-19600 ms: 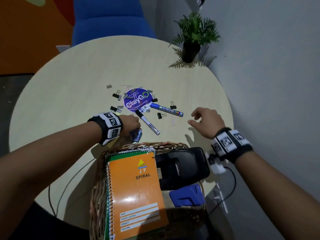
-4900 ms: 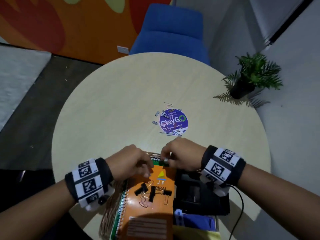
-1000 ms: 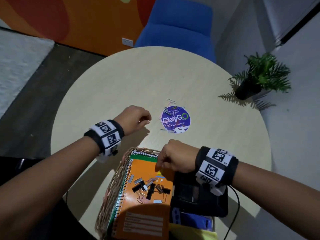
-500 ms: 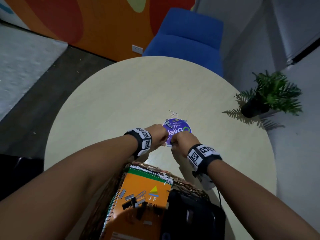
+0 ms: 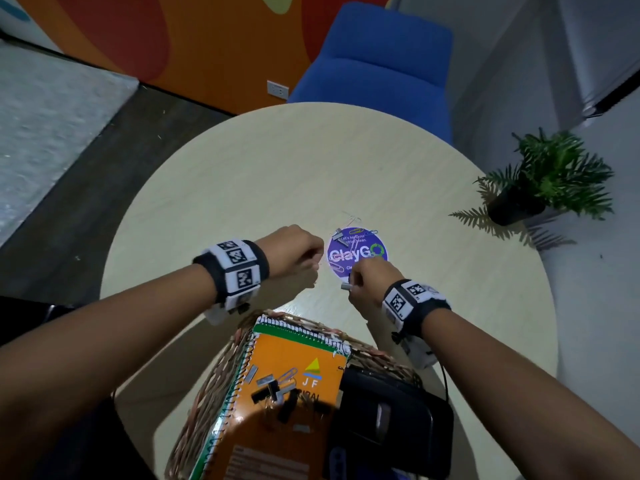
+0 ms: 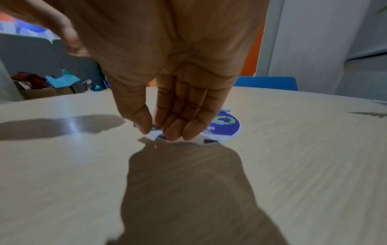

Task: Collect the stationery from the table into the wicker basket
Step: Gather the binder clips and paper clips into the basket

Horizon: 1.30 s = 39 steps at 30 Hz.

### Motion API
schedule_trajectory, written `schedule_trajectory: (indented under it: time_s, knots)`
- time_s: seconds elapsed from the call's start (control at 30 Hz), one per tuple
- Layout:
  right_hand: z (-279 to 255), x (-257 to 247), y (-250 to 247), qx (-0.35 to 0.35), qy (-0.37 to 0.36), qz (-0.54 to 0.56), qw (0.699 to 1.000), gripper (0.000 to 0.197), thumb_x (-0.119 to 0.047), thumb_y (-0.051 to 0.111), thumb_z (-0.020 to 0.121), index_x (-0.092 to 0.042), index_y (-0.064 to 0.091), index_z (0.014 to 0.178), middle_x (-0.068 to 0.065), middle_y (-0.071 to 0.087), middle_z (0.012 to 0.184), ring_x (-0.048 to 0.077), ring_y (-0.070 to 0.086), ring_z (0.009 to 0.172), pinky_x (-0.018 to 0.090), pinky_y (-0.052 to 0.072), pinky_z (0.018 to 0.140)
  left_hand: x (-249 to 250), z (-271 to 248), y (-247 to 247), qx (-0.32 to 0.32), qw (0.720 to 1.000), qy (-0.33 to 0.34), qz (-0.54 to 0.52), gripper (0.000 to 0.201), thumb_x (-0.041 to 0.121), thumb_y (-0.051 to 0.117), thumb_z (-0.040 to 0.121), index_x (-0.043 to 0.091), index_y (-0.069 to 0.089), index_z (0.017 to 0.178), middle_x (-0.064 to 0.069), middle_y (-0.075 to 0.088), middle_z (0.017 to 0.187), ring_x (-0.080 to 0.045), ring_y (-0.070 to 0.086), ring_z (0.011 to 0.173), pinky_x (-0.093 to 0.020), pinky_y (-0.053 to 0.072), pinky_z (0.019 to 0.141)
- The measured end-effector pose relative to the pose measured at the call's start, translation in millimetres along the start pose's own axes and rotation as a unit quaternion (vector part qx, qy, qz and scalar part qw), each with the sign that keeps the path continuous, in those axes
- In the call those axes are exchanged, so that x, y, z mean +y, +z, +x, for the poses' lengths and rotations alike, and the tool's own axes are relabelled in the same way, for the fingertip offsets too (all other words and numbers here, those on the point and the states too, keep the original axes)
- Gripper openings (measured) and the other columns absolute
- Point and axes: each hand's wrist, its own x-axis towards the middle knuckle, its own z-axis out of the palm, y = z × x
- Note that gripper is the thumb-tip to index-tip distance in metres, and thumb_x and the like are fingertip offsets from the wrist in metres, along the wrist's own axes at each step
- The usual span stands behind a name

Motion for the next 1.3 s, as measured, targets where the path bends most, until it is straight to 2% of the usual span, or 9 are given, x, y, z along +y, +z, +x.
schedule_trajectory:
  time_s: [0.17, 0.37, 0.5, 0.57, 0.67, 0.87, 1.03, 1.13, 1.3]
  knots:
    - [-24, -4, -17, 0.013, -0.069, 0.012, 0.997, 0.009, -0.025, 0.064, 0.082, -0.017, 0.062, 0.079, 0.003, 0.068, 0.082, 0.022, 0.059, 0.076, 0.032, 0.047, 0.069, 12, -63, 2, -0.010, 0.995, 0.035, -0.097, 0.007, 0.021, 0.065, 0.086, 0.021, 0.069, 0.092, 0.010, 0.072, 0.079, 0.000, 0.062, 0.069, -0.014, 0.043, 0.067]
    - [-70, -28, -25, 0.005, -0.137, -0.005, 0.990, 0.013, -0.031, 0.064, 0.082, -0.018, 0.065, 0.086, -0.001, 0.066, 0.081, 0.020, 0.060, 0.078, 0.031, 0.046, 0.070, 10, -114, 46, -0.107, 0.989, 0.046, -0.089, 0.016, 0.025, 0.065, 0.087, 0.022, 0.076, 0.099, 0.008, 0.078, 0.093, -0.002, 0.069, 0.084, -0.021, 0.052, 0.087]
    - [-96, -56, -21, -0.007, -0.206, -0.044, 0.978, 0.015, -0.037, 0.058, 0.086, -0.022, 0.063, 0.086, -0.004, 0.066, 0.088, 0.020, 0.061, 0.082, 0.029, 0.042, 0.066, -3, -109, 32, -0.008, 0.982, -0.031, -0.188, 0.016, 0.018, 0.061, 0.090, 0.017, 0.074, 0.098, 0.002, 0.077, 0.083, -0.003, 0.072, 0.073, -0.020, 0.055, 0.075]
    - [-106, -68, -13, -0.031, -0.245, -0.089, 0.965, 0.018, -0.037, 0.056, 0.087, -0.021, 0.063, 0.093, 0.000, 0.067, 0.098, 0.024, 0.062, 0.088, 0.031, 0.042, 0.067, -12, -93, 18, 0.066, 0.989, -0.047, -0.126, 0.016, 0.020, 0.061, 0.090, 0.018, 0.073, 0.101, 0.002, 0.077, 0.090, -0.006, 0.071, 0.077, -0.020, 0.051, 0.076]
    - [-116, -76, -8, -0.071, -0.293, -0.150, 0.941, 0.030, -0.040, 0.056, 0.088, -0.023, 0.062, 0.111, 0.002, 0.065, 0.112, 0.026, 0.062, 0.098, 0.034, 0.048, 0.075, -26, -60, 4, 0.076, 0.996, -0.054, -0.007, 0.020, 0.024, 0.059, 0.091, 0.018, 0.069, 0.107, 0.001, 0.074, 0.104, -0.015, 0.067, 0.090, -0.026, 0.048, 0.081]
    - [-82, -38, -29, -0.017, -0.164, -0.029, 0.986, 0.030, -0.037, 0.058, 0.087, -0.023, 0.064, 0.114, -0.001, 0.069, 0.109, 0.020, 0.061, 0.098, 0.029, 0.043, 0.076, -17, 13, 15, -0.002, 0.995, -0.031, 0.095, 0.021, 0.030, 0.058, 0.089, 0.019, 0.068, 0.105, -0.003, 0.069, 0.108, -0.024, 0.063, 0.098, -0.031, 0.047, 0.079]
    - [-21, 11, -19, 0.045, -0.018, 0.038, 0.998, 0.025, -0.021, 0.057, 0.087, -0.020, 0.069, 0.109, 0.015, 0.070, 0.104, 0.034, 0.060, 0.100, 0.035, 0.049, 0.083, -6, 53, 38, -0.046, 0.981, 0.024, 0.188, 0.020, 0.027, 0.053, 0.089, 0.024, 0.069, 0.100, -0.003, 0.064, 0.101, -0.028, 0.062, 0.095, -0.030, 0.046, 0.069]
    - [1, 25, -6, 0.056, -0.006, 0.030, 0.998, 0.033, -0.014, 0.052, 0.086, -0.023, 0.066, 0.114, 0.015, 0.065, 0.111, 0.037, 0.059, 0.101, 0.038, 0.051, 0.083, -4, 65, 44, -0.033, 0.977, 0.045, 0.204, 0.023, 0.031, 0.050, 0.092, 0.027, 0.068, 0.105, -0.004, 0.058, 0.101, -0.026, 0.059, 0.096, -0.029, 0.040, 0.064]
    - [18, 33, 11, 0.085, -0.037, -0.045, 0.995, 0.024, -0.016, 0.050, 0.087, -0.016, 0.067, 0.105, 0.013, 0.055, 0.102, 0.037, 0.060, 0.088, 0.032, 0.039, 0.064, 1, 70, 51, -0.023, 0.980, 0.031, 0.198, 0.021, 0.025, 0.052, 0.088, 0.024, 0.071, 0.095, -0.001, 0.058, 0.099, -0.025, 0.060, 0.096, -0.033, 0.052, 0.069]
